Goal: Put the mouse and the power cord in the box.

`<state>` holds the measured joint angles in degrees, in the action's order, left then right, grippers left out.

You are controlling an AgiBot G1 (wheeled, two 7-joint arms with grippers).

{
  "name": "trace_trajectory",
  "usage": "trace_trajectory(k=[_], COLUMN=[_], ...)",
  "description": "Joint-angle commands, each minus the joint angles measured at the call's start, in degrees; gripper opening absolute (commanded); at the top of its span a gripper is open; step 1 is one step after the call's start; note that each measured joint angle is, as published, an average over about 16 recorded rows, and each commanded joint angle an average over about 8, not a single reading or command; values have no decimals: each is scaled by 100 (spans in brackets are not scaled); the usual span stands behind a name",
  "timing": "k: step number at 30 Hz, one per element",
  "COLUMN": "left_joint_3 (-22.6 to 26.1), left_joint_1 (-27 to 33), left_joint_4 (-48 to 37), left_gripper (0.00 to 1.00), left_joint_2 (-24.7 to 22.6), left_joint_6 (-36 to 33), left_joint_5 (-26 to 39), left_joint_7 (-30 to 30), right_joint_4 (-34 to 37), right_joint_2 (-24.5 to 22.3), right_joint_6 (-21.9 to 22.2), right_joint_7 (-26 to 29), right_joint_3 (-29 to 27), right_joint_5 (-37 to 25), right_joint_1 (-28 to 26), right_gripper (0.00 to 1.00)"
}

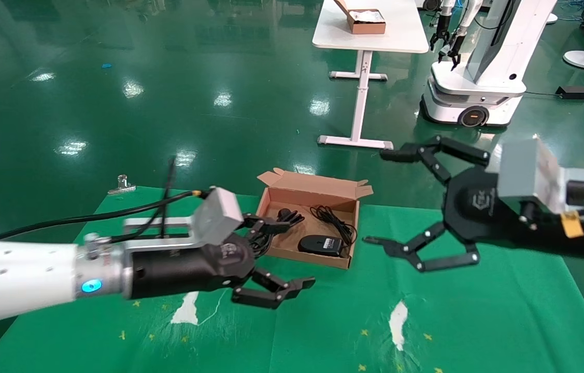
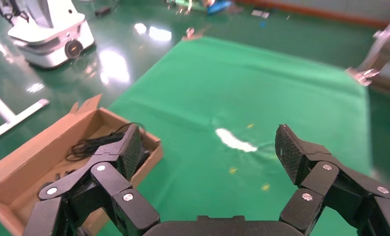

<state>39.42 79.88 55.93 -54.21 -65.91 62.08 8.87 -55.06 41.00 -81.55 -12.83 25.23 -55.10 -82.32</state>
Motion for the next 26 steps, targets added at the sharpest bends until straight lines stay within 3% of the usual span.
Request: trace_trajectory(k=[1, 26], left_joint_3=[-177, -2243], left_joint_1=[-138, -1756], left_joint_4=[133, 1692], left_gripper=[100, 100], left_joint_2=[145, 1840], left_joint_6=[-149, -1897], left_joint_5=[-153, -1939], left_joint_7=[14, 180], right_joint_4=[-138, -1761], right_joint_2=[-45, -569], right_joint_6=[-31, -394], right_joint_7=[176, 2243], right_joint_3=[-69, -876], right_joint_5=[99, 1259], right_joint_1=[155, 1973], right_gripper=[100, 100])
